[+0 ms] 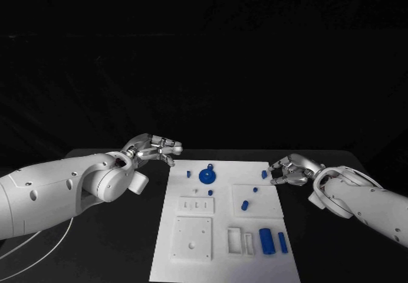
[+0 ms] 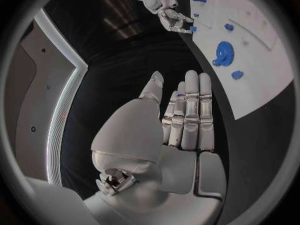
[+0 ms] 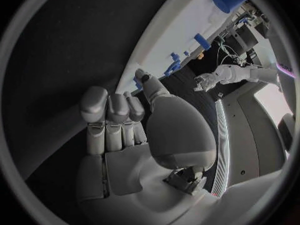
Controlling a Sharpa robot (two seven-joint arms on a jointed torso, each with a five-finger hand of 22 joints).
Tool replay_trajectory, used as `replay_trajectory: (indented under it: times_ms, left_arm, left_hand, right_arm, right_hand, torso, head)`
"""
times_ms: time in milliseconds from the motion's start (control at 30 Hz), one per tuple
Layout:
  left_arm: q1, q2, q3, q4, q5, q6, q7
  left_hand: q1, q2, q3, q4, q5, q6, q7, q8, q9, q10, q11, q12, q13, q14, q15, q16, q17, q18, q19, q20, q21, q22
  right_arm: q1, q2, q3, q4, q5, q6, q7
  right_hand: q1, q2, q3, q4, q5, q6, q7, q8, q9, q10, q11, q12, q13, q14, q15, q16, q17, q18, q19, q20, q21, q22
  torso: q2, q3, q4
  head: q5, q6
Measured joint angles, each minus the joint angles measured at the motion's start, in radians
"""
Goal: Assemble the parts on the task board
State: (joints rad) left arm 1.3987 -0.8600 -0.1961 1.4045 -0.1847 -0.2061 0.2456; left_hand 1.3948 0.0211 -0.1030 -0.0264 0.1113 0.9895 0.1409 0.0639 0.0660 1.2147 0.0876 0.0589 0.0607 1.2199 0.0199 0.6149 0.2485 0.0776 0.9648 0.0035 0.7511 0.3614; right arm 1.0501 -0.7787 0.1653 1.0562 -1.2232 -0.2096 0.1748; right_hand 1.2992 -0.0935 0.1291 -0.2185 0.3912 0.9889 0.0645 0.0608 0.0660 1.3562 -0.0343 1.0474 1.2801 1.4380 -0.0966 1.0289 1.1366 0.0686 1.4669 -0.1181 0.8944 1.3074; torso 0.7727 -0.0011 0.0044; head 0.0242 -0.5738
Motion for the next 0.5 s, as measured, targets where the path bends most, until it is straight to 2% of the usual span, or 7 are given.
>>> replay_trajectory:
  times_ms: [300, 500]
  left_arm:
    - [0.000, 0.001, 0.000, -0.001, -0.001, 0.002, 0.000]
    - [-0.001, 0.001, 0.000, -0.002, -0.001, 0.003, 0.000]
  left_hand:
    - [0.000, 0.000, 0.000, 0.000, 0.000, 0.000, 0.000, 0.000, 0.000, 0.000, 0.000, 0.000, 0.000, 0.000, 0.000, 0.000, 0.000, 0.000, 0.000, 0.000, 0.000, 0.000]
    - [0.000, 0.000, 0.000, 0.000, 0.000, 0.000, 0.000, 0.000, 0.000, 0.000, 0.000, 0.000, 0.000, 0.000, 0.000, 0.000, 0.000, 0.000, 0.000, 0.000, 0.000, 0.000]
  right_arm:
    - [-0.007, 0.028, 0.000, -0.023, 0.000, 0.001, 0.007]
    - [-0.008, 0.039, 0.000, -0.028, 0.001, -0.005, 0.009]
  right_hand:
    - [-0.010, 0.010, -0.003, 0.003, 0.000, 0.006, 0.006, 0.000, 0.000, 0.000, 0.000, 0.000, 0.006, 0.000, 0.000, 0.000, 0.005, 0.000, 0.000, 0.000, 0.000, 0.000]
    - [-0.014, 0.014, 0.000, 0.006, 0.000, 0.009, 0.009, 0.000, 0.000, 0.004, 0.004, 0.005, 0.007, 0.000, 0.000, 0.004, 0.008, 0.000, 0.000, 0.000, 0.004, 0.000]
  torso:
    - [0.000, -0.0005, 0.0019]
    - [-0.001, -0.0023, 0.0020]
  head:
    - [0.002, -0.007]
    - [0.003, -0.014]
